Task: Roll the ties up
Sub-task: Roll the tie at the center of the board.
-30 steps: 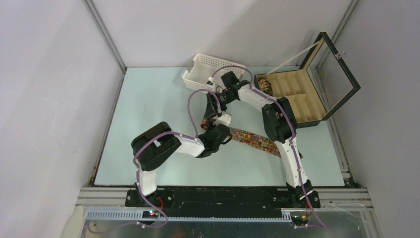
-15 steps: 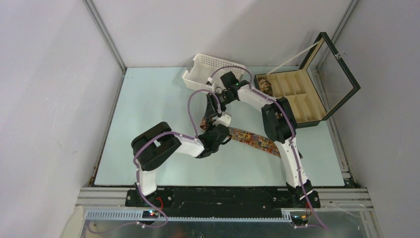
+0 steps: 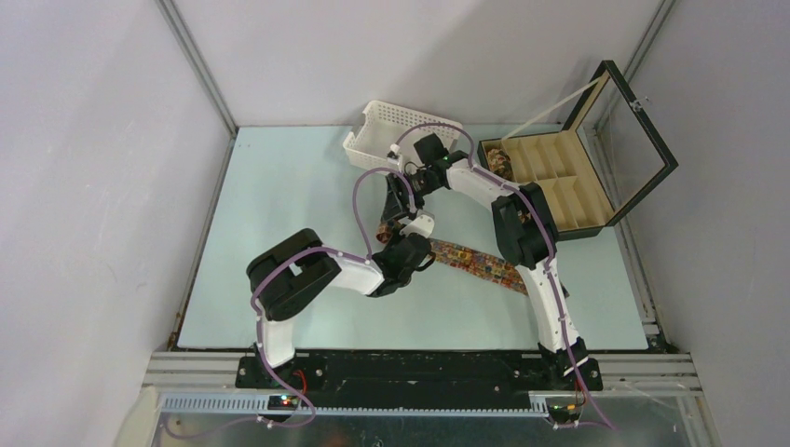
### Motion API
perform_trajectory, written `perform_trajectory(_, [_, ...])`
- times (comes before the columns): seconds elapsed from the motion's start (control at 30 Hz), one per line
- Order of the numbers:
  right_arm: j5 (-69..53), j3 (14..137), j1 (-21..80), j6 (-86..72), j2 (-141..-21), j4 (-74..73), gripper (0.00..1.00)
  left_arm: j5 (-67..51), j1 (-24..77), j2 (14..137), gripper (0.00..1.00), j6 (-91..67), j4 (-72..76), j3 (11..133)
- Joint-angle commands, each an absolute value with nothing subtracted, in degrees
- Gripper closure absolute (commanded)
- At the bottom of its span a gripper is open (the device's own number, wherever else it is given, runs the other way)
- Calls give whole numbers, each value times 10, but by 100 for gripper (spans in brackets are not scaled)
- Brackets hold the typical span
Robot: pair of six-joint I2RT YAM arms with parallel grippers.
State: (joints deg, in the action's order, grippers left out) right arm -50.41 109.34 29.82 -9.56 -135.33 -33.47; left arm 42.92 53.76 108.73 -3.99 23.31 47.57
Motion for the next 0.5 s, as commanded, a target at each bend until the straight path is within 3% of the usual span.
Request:
perform_trajectory(0.0, [-517,1104,304,-90,-1325,-332,42,431,528,1071,100,-33,220,466])
perform_trajectory(0.47, [-509,1104,311,-69,-1332,-357,55,426,528,1073,100,-33,219,467])
